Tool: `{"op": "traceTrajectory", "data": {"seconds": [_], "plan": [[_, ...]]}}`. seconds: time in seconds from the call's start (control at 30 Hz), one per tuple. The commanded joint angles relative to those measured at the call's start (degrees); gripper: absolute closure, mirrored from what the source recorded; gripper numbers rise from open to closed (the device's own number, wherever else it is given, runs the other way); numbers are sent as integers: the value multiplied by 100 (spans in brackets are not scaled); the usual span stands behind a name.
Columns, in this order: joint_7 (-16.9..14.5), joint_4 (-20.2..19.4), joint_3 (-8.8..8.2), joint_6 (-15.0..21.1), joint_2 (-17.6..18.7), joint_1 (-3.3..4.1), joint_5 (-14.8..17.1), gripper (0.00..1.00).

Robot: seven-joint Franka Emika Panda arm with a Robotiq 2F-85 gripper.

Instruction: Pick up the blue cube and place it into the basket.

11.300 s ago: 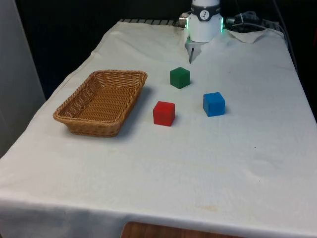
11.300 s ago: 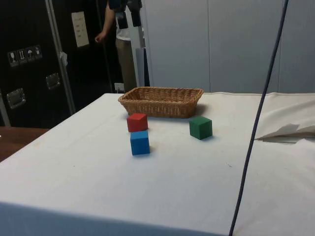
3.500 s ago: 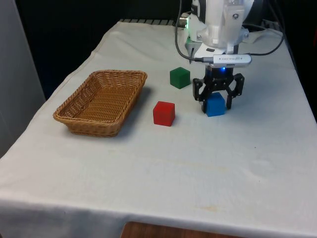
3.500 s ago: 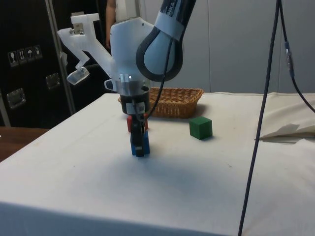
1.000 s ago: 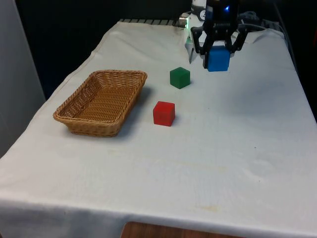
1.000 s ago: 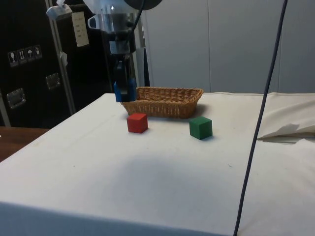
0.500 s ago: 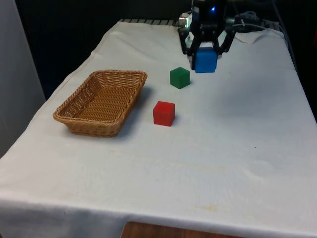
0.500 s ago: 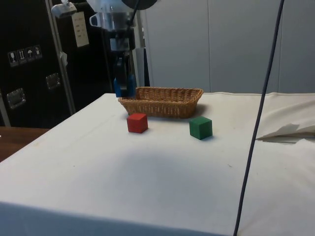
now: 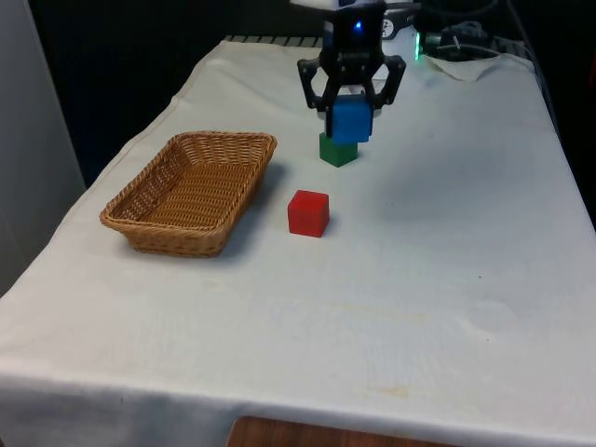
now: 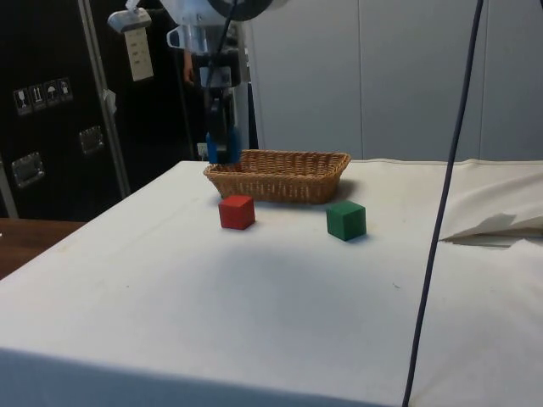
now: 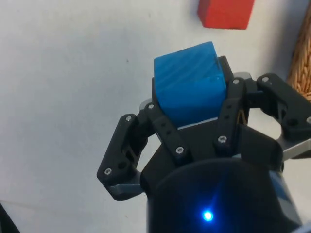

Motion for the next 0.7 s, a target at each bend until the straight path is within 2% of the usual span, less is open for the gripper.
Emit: {"op": "traceTrajectory", "data": {"seconds": [0.0,0.03,0.07,0.1,0.2,0.37,0.4,0.43,0.67], "plan": [[-92,17,6,34,40,-46,80,100],[-143,17,-46,46,57,-57,115,100],[-86,6,-74,6,40,-17,52,100],[-172,17,-69,52,74,-63,132,100],[-252,17,-149,74,115,-80,183,100],[-390,23,-292,109,183,-103,275,100],[-321,11,-298,80,166,-63,206,100],[-401,23,-315,109,195,-109,281,100],[-395,69,-493,74,229,-120,269,100]]}}
